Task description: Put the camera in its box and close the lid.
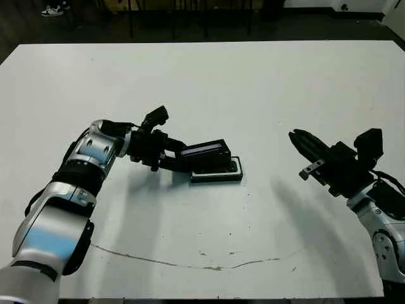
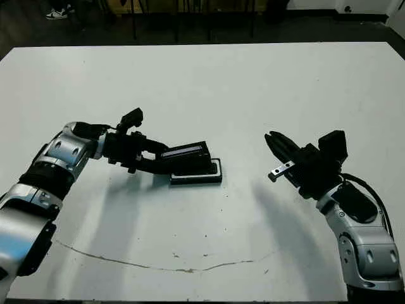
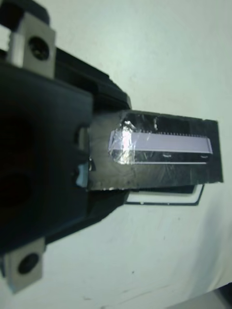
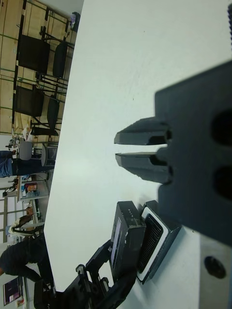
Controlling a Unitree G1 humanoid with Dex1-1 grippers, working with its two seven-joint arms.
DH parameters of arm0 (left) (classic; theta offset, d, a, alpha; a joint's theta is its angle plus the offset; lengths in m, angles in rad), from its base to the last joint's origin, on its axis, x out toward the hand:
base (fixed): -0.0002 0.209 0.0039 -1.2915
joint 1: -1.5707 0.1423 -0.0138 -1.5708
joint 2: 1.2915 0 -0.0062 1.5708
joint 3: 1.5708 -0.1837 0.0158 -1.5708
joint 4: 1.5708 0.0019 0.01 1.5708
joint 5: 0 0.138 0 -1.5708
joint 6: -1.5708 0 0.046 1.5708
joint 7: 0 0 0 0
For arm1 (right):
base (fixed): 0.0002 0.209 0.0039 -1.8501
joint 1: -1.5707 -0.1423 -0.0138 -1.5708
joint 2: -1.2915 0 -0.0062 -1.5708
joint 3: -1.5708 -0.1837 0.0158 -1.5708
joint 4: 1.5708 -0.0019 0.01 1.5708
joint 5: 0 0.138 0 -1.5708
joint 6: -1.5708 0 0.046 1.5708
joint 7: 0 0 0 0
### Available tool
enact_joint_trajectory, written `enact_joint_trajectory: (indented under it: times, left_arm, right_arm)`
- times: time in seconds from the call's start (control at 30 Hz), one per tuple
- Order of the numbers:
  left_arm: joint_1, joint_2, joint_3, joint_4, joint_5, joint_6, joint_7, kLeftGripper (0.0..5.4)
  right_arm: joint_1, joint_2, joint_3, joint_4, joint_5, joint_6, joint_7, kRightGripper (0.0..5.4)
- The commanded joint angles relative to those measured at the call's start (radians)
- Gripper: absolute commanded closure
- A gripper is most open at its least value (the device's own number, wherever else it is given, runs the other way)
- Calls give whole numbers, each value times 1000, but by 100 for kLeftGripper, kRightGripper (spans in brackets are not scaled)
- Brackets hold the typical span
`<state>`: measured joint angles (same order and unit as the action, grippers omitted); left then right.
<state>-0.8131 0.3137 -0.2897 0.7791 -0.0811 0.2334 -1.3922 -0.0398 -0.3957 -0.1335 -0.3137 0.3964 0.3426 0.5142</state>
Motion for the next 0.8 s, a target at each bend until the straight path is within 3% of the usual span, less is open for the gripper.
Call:
enact_joint_trajectory:
  times: [0.03, 0.37, 0.5, 0.8]
  left_arm:
    - [19, 16, -5, -12, 0, -18, -50, 265]
    - [37, 16, -22, -77, 2, -5, -101, 265]
    - [43, 4, -32, -75, 7, 20, -89, 265]
    - [125, -51, -103, -176, 97, 5, 139, 266]
  right_arm:
    - [13, -5, -3, 14, 3, 3, 6, 540]
    - [14, -10, 3, -12, -5, 37, -17, 540]
    - [16, 1, -2, 5, 7, 5, 2, 540]
    - [28, -4, -4, -6, 14, -26, 19, 540]
